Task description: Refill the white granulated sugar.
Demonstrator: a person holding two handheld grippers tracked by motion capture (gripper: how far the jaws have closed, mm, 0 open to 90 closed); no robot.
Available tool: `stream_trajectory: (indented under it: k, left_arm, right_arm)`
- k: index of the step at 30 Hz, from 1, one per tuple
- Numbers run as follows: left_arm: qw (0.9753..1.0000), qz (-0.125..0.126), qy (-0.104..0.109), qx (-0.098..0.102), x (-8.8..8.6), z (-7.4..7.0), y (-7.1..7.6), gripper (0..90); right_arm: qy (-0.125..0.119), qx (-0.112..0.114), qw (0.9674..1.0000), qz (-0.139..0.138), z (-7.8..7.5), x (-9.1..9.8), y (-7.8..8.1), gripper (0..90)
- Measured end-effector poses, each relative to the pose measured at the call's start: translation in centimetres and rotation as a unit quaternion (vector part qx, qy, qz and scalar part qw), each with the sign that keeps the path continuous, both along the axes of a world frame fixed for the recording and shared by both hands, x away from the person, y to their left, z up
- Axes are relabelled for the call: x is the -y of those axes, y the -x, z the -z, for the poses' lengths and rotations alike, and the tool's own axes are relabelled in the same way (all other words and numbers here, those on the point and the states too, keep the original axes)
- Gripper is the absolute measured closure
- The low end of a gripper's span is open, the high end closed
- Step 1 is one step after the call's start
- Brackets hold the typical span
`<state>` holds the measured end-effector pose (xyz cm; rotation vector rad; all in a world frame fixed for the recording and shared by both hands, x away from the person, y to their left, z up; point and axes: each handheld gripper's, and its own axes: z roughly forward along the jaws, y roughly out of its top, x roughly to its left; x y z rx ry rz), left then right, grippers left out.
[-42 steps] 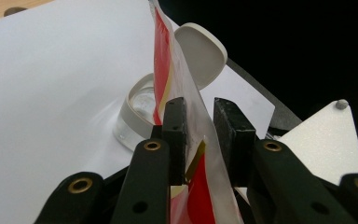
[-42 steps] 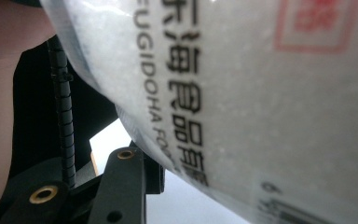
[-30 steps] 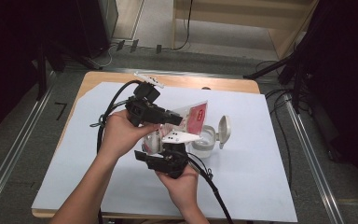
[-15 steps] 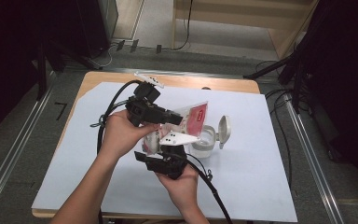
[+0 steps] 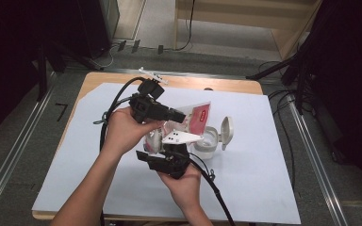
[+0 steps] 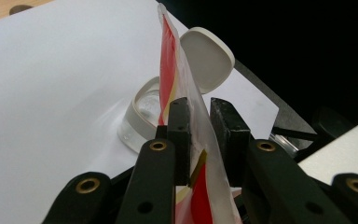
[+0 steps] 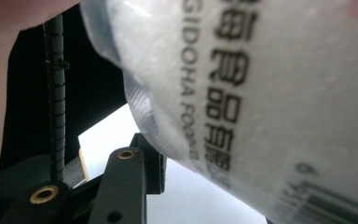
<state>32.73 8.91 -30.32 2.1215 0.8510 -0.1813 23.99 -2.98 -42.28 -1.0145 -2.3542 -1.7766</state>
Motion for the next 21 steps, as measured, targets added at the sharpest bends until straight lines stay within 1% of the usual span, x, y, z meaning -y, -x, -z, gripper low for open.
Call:
stream_trajectory:
  k: [1, 3, 5, 7, 8, 11, 14, 15, 18, 21]
  left_arm:
    - [1.0000, 0.001, -0.004, 0.000, 0.02, -0.06, -0.13, 79.4]
    - [1.0000, 0.002, -0.003, -0.006, 0.16, -0.15, -0.35, 79.5]
    - [0.9999, 0.003, -0.008, -0.006, 0.30, -0.24, -0.55, 79.6]
    - [0.9999, 0.002, -0.007, -0.012, 0.43, -0.29, -0.75, 79.7]
    - [0.9999, 0.001, -0.010, -0.013, 0.49, -0.37, -0.81, 79.7]
    - [0.9999, -0.002, -0.008, -0.013, 0.62, -0.37, -0.98, 79.7]
    - [0.9999, 0.001, -0.009, -0.012, 0.57, -0.40, -0.97, 79.7]
    - [0.9999, 0.002, -0.007, -0.011, 0.57, -0.36, -0.93, 79.7]
    - [0.9999, -0.001, -0.007, -0.010, 0.65, -0.43, -0.77, 79.7]
    - [1.0000, 0.002, -0.006, -0.005, 0.70, -0.43, -0.74, 79.7]
  right_arm:
    - [0.002, 0.001, 1.0000, 0.001, -0.11, 0.00, -0.04, 62.6]
    - [0.003, 0.003, 1.0000, 0.002, -0.21, 0.03, -0.10, 62.7]
    - [0.003, 0.003, 1.0000, 0.002, -0.29, 0.08, -0.12, 63.0]
    - [0.001, 0.005, 1.0000, 0.002, -0.35, 0.15, -0.19, 63.1]
    - [-0.001, 0.004, 1.0000, 0.003, -0.39, 0.17, -0.21, 63.1]
    - [-0.002, 0.004, 1.0000, 0.005, -0.46, 0.25, -0.35, 63.3]
    - [-0.003, 0.004, 1.0000, 0.007, -0.47, 0.24, -0.35, 63.4]
    - [-0.002, 0.004, 1.0000, 0.007, -0.47, 0.24, -0.33, 63.4]
    - [-0.003, 0.004, 1.0000, 0.008, -0.47, 0.22, -0.27, 63.5]
    - [-0.004, 0.005, 0.9999, 0.008, -0.49, 0.24, -0.24, 63.4]
